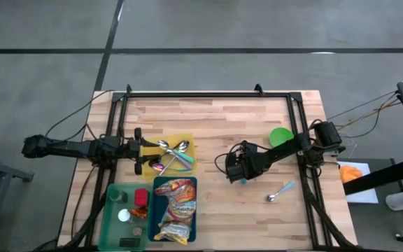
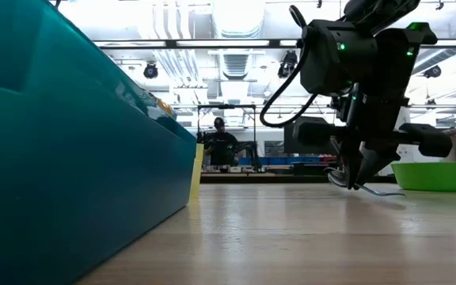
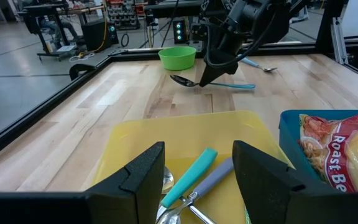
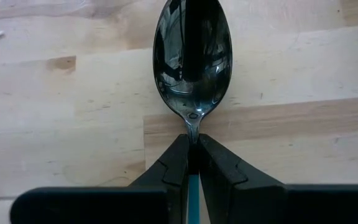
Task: Pick & Place Food Item
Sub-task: Put the blue spoon into the yellow bin
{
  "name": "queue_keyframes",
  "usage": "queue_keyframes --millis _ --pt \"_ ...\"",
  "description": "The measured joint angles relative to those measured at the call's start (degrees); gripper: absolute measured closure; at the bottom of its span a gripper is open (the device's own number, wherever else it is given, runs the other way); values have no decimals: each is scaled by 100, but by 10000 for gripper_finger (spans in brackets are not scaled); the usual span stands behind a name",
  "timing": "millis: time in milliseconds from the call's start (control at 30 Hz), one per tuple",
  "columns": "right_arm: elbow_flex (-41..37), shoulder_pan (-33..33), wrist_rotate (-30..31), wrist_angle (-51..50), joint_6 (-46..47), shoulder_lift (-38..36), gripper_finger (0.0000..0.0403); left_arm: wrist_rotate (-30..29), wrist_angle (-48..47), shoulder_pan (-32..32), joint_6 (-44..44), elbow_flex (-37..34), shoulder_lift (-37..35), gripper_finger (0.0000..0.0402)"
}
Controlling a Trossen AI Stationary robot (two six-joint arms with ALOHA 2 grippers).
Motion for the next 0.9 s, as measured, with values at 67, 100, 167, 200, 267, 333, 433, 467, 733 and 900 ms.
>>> queue_keyframes --millis 67,100,167,200,267,333,433,467,733,900 --pt "3 0 71 7 -39 -27 376 0 1 0 -1 0 0 212" --pt "17 2 123 -3 -62 -37 376 0 -1 2 -1 0 0 212" --pt "76 2 159 -1 -172 -54 376 2 1 0 0 0 0 212" --pt "104 2 184 1 -234 -64 376 2 0 0 -1 0 0 212" --pt "170 2 312 -4 -357 -71 376 2 1 2 0 0 0 212" --pt "244 0 423 -6 -465 -71 376 0 1 2 -1 0 0 212" --pt "378 0 644 -2 -722 -71 376 0 1 0 0 0 0 212" --pt "426 0 725 -4 -823 -71 376 1 1 1 0 0 0 212" --pt "1113 -95 1210 87 -2066 -71 376 2 1 1 0 0 0 212" --pt "1598 -236 1357 456 -3323 -71 376 2 1 1 1 0 0 212"
